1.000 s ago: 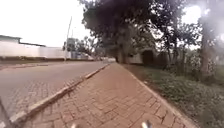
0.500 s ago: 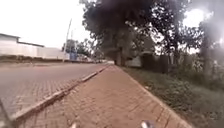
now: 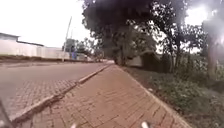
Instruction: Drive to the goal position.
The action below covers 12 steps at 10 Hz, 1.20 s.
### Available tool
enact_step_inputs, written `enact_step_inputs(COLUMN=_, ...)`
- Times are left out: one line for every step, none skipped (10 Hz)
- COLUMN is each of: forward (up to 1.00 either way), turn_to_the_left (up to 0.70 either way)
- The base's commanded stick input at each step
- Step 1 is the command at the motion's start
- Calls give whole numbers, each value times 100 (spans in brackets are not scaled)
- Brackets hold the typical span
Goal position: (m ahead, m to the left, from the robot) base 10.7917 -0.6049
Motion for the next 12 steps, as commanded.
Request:
enact_step_inputs(forward=50, turn_to_the_left=0)
enact_step_inputs(forward=50, turn_to_the_left=0)
enact_step_inputs(forward=50, turn_to_the_left=0)
enact_step_inputs(forward=50, turn_to_the_left=0)
enact_step_inputs(forward=50, turn_to_the_left=0)
enact_step_inputs(forward=50, turn_to_the_left=0)
enact_step_inputs(forward=50, turn_to_the_left=0)
enact_step_inputs(forward=50, turn_to_the_left=0)
enact_step_inputs(forward=50, turn_to_the_left=0)
enact_step_inputs(forward=50, turn_to_the_left=0)
enact_step_inputs(forward=50, turn_to_the_left=0)
enact_step_inputs(forward=50, turn_to_the_left=0)
